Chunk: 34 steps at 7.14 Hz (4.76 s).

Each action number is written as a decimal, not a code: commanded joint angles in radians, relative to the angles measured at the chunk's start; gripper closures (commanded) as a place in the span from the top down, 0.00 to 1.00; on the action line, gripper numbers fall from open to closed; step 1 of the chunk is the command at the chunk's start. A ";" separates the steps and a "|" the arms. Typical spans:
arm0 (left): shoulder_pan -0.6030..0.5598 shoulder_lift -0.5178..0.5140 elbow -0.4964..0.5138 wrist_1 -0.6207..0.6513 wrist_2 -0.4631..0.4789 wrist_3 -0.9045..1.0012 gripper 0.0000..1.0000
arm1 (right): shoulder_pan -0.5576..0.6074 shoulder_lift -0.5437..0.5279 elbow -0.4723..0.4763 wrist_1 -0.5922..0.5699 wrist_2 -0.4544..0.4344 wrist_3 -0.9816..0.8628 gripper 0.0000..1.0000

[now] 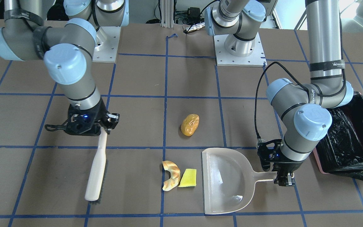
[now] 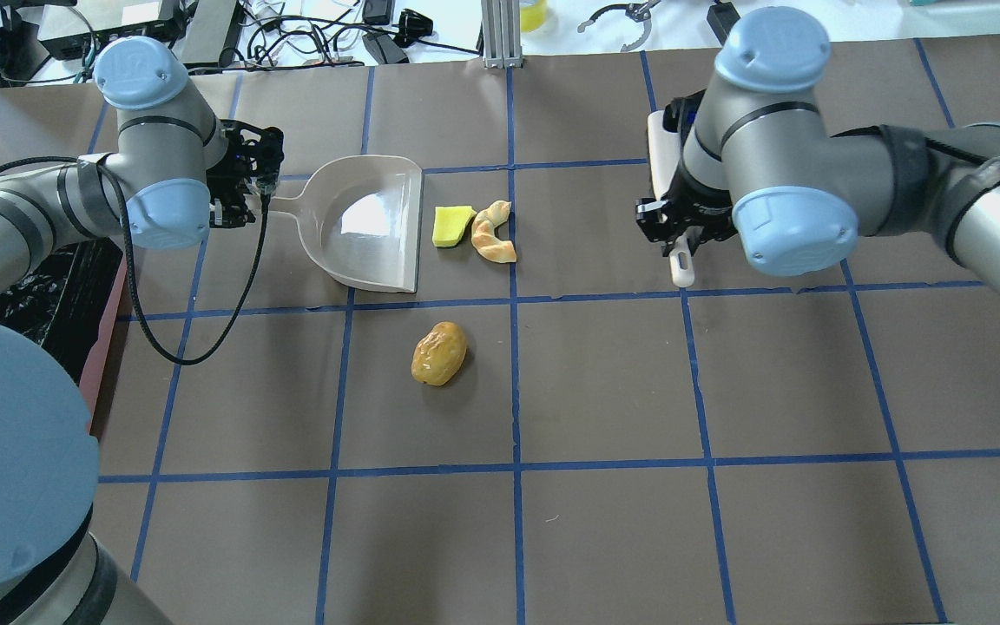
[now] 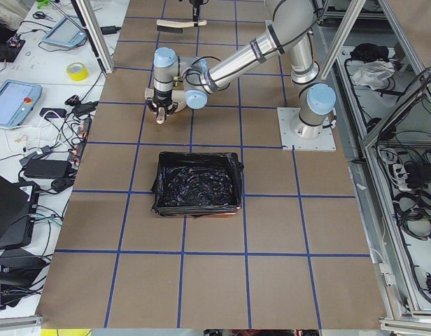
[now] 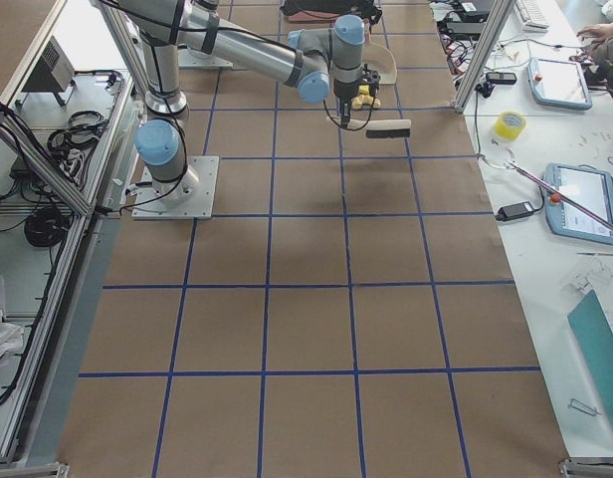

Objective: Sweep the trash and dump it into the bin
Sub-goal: 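Carry the white brush with the right gripper toward the sponge and pastry, then sweep the sponge and pastry into the dustpan with the right gripper's brush, then drag the dustpan toward the potato with the left gripper while the right sweeps it in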

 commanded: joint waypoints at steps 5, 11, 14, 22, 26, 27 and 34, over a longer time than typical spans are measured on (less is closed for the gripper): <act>-0.003 0.004 -0.001 -0.001 0.001 -0.005 0.00 | 0.244 0.131 -0.038 -0.045 0.046 0.321 0.00; -0.006 0.004 -0.001 0.001 0.001 -0.008 0.00 | 0.345 0.263 -0.182 -0.109 0.107 0.445 0.00; -0.008 0.005 -0.001 0.001 0.003 -0.011 0.00 | 0.382 0.320 -0.255 -0.150 0.153 0.488 0.00; -0.011 0.014 -0.003 0.001 0.003 -0.014 0.00 | 0.414 0.273 -0.321 0.023 0.065 0.530 0.00; 0.036 0.184 -0.221 0.059 0.009 0.073 0.00 | 0.368 0.050 -0.154 0.155 -0.006 0.508 0.00; 0.075 0.235 -0.354 0.161 0.004 0.100 0.00 | 0.373 -0.012 -0.084 0.155 -0.005 0.527 0.00; 0.109 0.447 -0.662 0.288 -0.011 0.131 0.00 | 0.603 -0.041 0.164 -0.118 0.073 0.714 0.00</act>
